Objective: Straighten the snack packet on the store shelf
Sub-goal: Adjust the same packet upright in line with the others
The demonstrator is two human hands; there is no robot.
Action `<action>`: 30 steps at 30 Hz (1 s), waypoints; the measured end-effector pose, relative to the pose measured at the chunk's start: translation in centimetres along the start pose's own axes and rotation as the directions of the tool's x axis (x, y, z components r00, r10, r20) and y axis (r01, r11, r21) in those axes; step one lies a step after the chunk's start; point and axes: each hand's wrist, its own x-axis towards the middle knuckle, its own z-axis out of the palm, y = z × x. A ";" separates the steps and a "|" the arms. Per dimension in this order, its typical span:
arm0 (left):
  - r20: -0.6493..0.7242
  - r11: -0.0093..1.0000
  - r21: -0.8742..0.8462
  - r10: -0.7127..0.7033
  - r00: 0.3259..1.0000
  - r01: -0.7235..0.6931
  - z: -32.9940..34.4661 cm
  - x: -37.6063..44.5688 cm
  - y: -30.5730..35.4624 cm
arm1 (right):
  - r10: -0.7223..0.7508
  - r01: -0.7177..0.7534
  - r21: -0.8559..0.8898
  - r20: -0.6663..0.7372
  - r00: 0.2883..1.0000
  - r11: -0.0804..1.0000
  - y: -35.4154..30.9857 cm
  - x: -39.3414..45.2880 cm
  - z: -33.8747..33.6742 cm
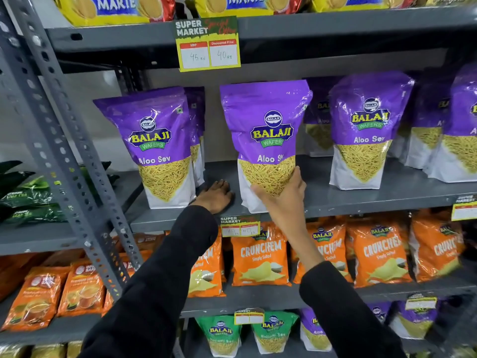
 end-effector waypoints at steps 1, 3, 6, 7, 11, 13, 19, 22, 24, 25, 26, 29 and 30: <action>0.010 1.000 -0.012 0.008 1.000 -0.008 -0.2 -0.1 0.0 | -0.010 0.010 0.055 0.012 1.000 0.998 0.2 0.0 -0.5; 0.024 1.000 -0.008 0.030 0.999 -0.030 -0.3 -0.1 -0.3 | -0.027 0.023 0.103 0.036 0.999 0.994 0.6 0.0 -1.4; 0.020 0.995 0.078 0.053 0.998 -0.054 -0.1 0.6 -0.8 | -0.036 0.028 0.161 0.043 0.998 0.987 1.1 0.3 -1.8; 0.011 0.993 0.107 0.054 0.998 -0.055 0.0 0.8 -0.9 | -0.040 0.032 0.180 0.040 0.998 0.983 1.0 0.3 -1.7; -0.022 0.989 0.133 0.068 0.997 -0.064 0.0 0.8 -0.1 | -0.033 0.033 0.106 0.001 0.999 0.994 0.9 0.5 -0.8; -0.042 0.994 0.103 0.044 0.998 -0.040 0.0 0.0 0.1 | -0.014 0.013 0.025 0.006 1.000 1.000 0.7 0.2 -0.2; -0.046 0.997 0.076 0.029 0.999 -0.026 0.5 -0.7 -0.1 | -0.024 0.018 -0.078 -0.067 0.997 0.997 1.2 0.4 1.7; -0.048 0.995 0.092 0.033 0.998 -0.029 0.4 -0.5 -0.1 | -0.020 0.015 -0.059 -0.087 0.996 0.998 1.3 1.0 2.5; -0.041 0.988 0.148 0.059 0.997 -0.052 0.4 -0.7 0.0 | -0.023 0.018 -0.046 -0.097 0.995 0.999 1.2 1.4 3.0; -0.042 0.980 0.185 0.076 0.996 -0.067 0.4 -0.8 0.1 | -0.020 0.016 -0.044 -0.099 0.995 0.999 1.2 1.6 3.3; -0.047 0.977 0.199 0.085 0.995 -0.074 0.3 -1.0 0.2 | -0.015 0.010 -0.044 -0.100 0.995 0.999 1.1 1.8 3.5; -0.063 0.981 0.186 0.075 0.995 -0.062 0.2 -1.2 0.4 | -0.010 0.007 -0.026 -0.097 0.995 1.000 1.1 2.8 4.0; -0.068 0.980 0.187 0.077 0.995 -0.063 0.3 -1.1 0.3 | -0.012 0.011 -0.014 -0.092 0.996 1.000 1.2 3.1 4.1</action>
